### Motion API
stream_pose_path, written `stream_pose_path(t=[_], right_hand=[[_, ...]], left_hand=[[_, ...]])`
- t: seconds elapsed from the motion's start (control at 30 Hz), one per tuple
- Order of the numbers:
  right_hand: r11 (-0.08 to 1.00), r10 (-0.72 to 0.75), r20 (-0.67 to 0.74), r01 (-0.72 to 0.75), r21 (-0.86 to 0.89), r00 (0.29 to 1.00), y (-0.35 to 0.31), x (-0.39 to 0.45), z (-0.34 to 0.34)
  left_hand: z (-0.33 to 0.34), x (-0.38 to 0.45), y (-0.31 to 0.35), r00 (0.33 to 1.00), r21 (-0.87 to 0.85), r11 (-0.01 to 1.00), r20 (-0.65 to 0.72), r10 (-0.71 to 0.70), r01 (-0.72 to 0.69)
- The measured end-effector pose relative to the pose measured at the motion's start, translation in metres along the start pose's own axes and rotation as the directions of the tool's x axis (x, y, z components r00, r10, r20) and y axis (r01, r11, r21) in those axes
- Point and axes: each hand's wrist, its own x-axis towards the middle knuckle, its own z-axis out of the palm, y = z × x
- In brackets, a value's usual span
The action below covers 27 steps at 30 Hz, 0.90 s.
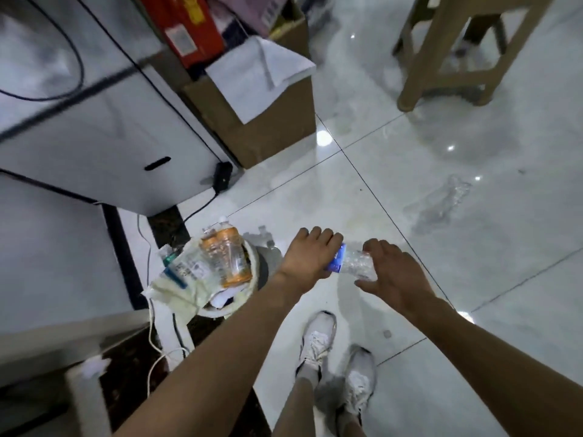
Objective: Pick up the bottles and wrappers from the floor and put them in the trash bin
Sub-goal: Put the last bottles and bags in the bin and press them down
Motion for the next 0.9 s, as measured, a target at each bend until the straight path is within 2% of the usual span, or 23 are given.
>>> stream_pose_path(t=[0.13, 0.23, 0.43, 0.57, 0.73, 0.9], right_hand=[[0.989, -0.15, 0.044, 0.15, 0.005, 0.988, -0.069, -0.016, -0.033], [0.953, -0.299, 0.079, 0.302, -0.028, 0.951, -0.129, -0.02, -0.045], [0.907, -0.406, 0.147, 0.418, -0.059, 0.902, -0.238, -0.011, -0.047], [0.922, -0.375, 0.169, 0.386, -0.039, 0.912, -0.3, -0.001, -0.036], [0.946, -0.294, 0.184, 0.312, -0.081, 0.938, -0.343, 0.015, -0.008], [0.994, -0.101, 0.146, 0.094, 0.053, 0.984, -0.368, 0.053, 0.049]], left_hand=[[-0.032, -0.078, -0.04, 0.995, -0.004, 0.995, 0.02, -0.098, 0.098], [-0.043, -0.139, -0.075, 0.977, -0.024, 0.977, 0.037, -0.212, 0.213], [-0.043, -0.227, -0.133, 0.908, -0.068, 0.906, 0.075, -0.412, 0.417], [-0.033, -0.259, -0.17, 0.865, -0.089, 0.861, 0.081, -0.495, 0.501], [-0.006, -0.264, -0.214, 0.876, -0.085, 0.872, 0.049, -0.48, 0.482], [0.039, -0.231, -0.261, 0.908, -0.017, 0.909, 0.058, -0.416, 0.417]])
